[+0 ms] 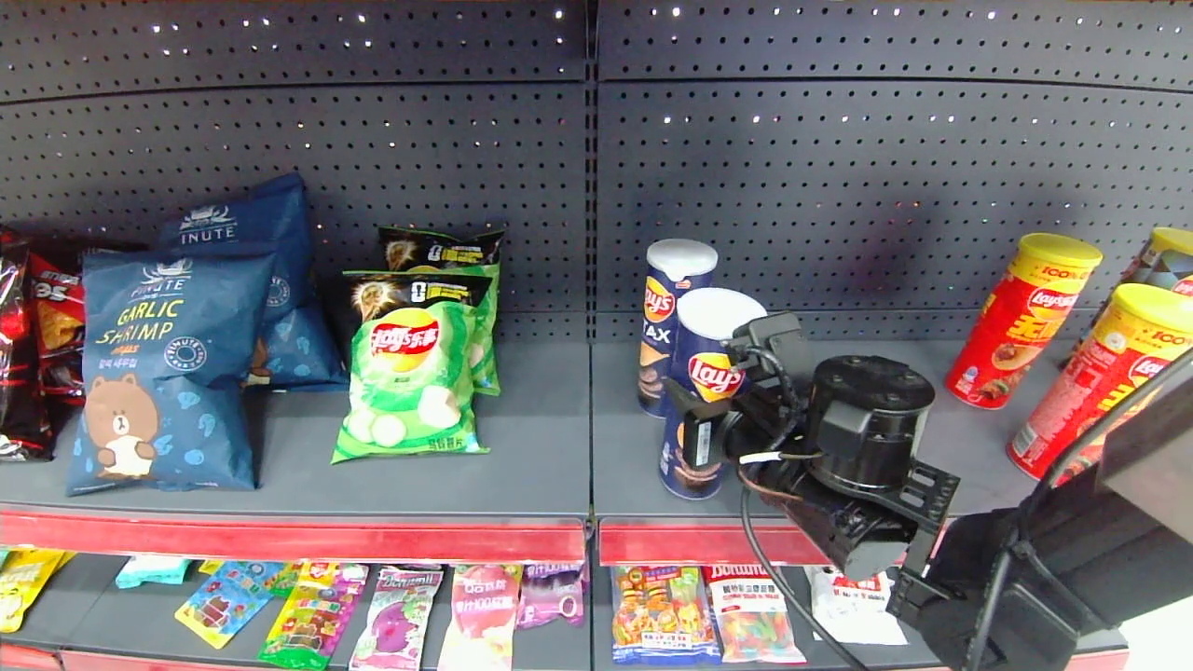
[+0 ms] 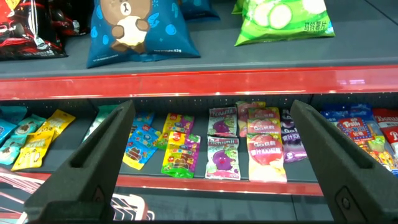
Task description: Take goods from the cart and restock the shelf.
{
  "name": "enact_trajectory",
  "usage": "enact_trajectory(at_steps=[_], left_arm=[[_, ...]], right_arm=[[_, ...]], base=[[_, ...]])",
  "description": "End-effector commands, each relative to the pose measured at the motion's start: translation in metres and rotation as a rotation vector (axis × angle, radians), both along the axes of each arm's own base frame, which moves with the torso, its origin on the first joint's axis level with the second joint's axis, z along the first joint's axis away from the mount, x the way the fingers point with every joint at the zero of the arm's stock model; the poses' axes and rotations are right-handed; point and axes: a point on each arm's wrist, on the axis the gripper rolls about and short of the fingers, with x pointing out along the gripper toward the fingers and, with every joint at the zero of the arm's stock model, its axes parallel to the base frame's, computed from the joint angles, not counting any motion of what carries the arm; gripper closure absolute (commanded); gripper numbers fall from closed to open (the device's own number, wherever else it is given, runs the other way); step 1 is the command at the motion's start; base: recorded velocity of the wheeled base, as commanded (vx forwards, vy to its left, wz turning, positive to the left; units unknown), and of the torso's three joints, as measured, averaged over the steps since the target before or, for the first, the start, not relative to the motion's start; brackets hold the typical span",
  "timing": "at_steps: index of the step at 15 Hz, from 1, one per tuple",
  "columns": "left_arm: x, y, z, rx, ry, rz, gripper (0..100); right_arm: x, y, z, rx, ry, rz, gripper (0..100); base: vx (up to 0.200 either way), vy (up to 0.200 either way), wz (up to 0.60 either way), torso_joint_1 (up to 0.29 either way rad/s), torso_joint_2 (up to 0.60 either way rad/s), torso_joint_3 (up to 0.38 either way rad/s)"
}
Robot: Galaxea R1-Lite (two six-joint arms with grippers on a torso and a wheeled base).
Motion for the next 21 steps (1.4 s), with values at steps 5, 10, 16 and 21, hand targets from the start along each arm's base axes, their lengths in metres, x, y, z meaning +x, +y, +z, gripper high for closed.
enact_trajectory(at_steps=[5, 10, 16, 21], left_arm=[[0.0000, 0.0000, -0.0001, 0.000, 0.000, 0.001, 0], [0.0000, 0.0000, -0.0001, 0.000, 0.000, 0.001, 0], [0.0000, 0.0000, -0.0002, 0.000, 0.002, 0.001, 0], [0.0000, 0.0000, -0.0001, 0.000, 0.000, 0.001, 0]], right_arm=[[-0.0026, 0.0054, -0.0010, 0.013, 0.003, -0.009, 100], [-0.0050, 0.0073, -0.0061, 0.001, 0.017, -0.003, 100], [-0.0060, 0.0068, -0.0088, 0.015, -0.001, 0.016, 100], [-0.0064, 0.0066, -0.0093, 0.010, -0.001, 0.021, 100]], base=[[0.000, 0.000, 0.00, 0.000, 0.00, 0.000], [0.000, 0.000, 0.00, 0.000, 0.00, 0.000], [0.000, 0.000, 0.00, 0.000, 0.00, 0.000], [0.000, 0.000, 0.00, 0.000, 0.00, 0.000]])
